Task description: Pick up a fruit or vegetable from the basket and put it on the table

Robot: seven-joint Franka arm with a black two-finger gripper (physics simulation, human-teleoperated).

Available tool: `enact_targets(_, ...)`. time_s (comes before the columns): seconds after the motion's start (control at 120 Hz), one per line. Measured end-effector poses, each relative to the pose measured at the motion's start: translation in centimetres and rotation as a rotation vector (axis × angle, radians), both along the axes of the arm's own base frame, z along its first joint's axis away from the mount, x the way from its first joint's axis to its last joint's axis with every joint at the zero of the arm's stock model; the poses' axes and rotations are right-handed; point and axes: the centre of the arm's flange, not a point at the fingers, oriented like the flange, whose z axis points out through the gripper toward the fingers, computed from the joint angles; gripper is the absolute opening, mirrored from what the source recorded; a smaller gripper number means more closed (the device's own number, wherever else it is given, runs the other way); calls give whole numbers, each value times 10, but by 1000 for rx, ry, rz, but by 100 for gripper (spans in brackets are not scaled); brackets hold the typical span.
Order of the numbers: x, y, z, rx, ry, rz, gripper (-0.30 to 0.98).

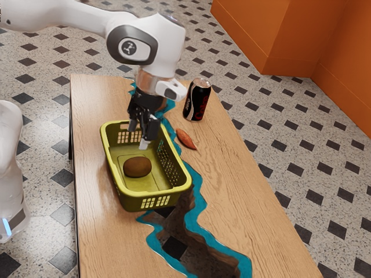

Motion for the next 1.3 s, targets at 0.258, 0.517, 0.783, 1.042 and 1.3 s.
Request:
enact_targets(0.258, 7, -6, -10, -22, -17, -146, 69)
enact_targets(0.517, -1, -30, -3, 18, -68, -171, 69)
enact_targets(0.783, -2, -28, -7, 36, -60, -71, 69)
enact_targets(1.042, -12, -32, -29, 81, -23, 22, 69)
enact_targets(1.3, -7, -13, -69, 85, 3, 114, 68)
